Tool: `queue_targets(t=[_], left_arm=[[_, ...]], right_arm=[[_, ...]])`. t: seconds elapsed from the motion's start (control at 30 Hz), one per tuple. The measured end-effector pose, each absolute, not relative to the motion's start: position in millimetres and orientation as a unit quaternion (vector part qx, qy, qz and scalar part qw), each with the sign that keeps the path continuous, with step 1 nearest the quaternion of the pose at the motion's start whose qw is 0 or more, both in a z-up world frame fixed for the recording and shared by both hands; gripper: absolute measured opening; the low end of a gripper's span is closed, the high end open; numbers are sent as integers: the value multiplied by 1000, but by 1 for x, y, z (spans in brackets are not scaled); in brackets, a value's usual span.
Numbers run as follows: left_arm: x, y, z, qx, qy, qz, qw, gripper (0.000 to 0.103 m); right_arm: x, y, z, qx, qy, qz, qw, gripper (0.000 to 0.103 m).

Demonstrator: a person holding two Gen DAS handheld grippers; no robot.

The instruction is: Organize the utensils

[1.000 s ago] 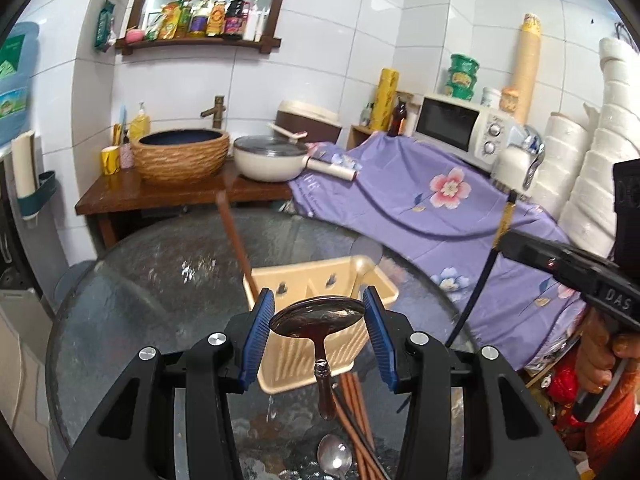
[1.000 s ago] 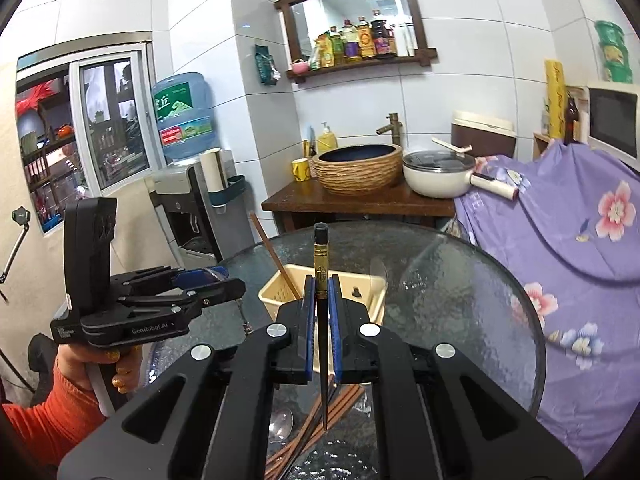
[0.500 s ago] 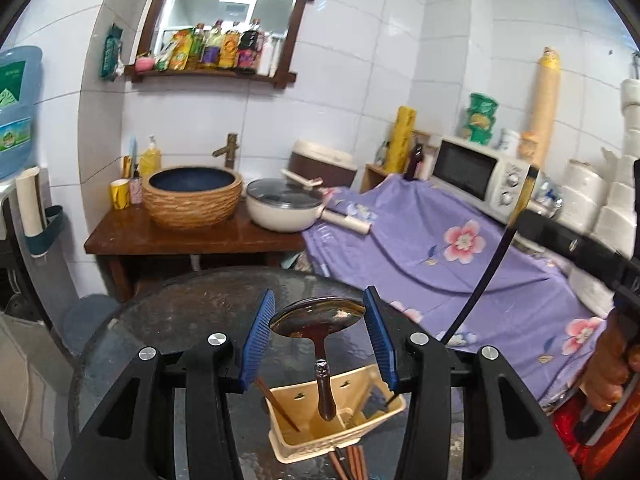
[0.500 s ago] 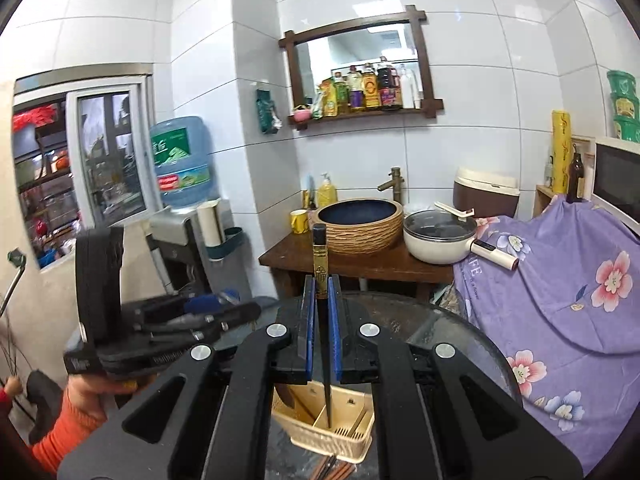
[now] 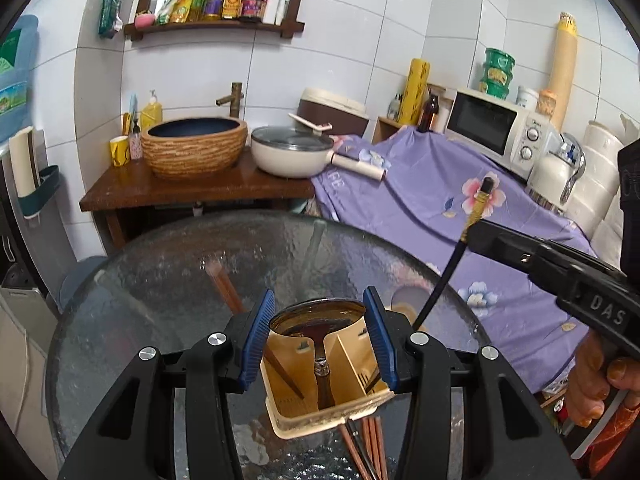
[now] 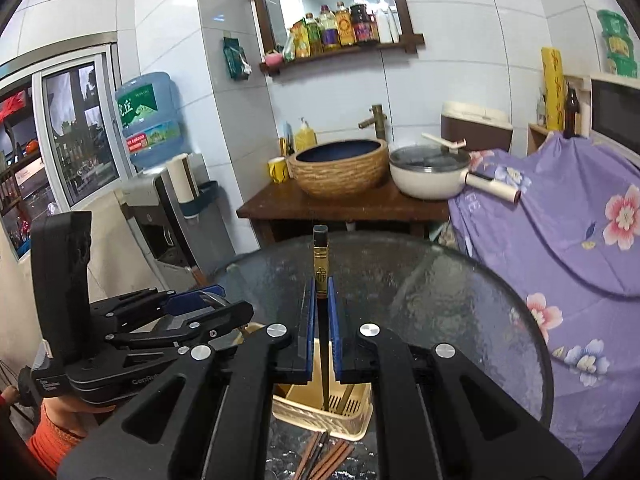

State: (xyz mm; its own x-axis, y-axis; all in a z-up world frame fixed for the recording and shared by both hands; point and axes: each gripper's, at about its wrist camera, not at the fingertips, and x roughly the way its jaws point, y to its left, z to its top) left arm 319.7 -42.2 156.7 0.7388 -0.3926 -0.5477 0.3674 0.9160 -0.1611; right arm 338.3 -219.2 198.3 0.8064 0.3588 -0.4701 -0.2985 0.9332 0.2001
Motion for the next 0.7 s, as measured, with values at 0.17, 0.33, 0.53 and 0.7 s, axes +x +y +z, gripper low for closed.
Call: queue_targets(t=[0.17,0.33,0.53,0.7], left_arm=[[319,-47,142,-11,305,-198,931,45],[319,-47,130,-7,313,-190,930,45],[319,-49,117,6,317,-181,931,45],[321,-53,110,15,321,-179,930,45]], right_arm=[[340,-220,179,62,269,170,946,7],[339,-226,172,68,261,163,949,7],[339,-232,169,71,256,150,952,7],[339,-235,168,79,254,147,953,7]])
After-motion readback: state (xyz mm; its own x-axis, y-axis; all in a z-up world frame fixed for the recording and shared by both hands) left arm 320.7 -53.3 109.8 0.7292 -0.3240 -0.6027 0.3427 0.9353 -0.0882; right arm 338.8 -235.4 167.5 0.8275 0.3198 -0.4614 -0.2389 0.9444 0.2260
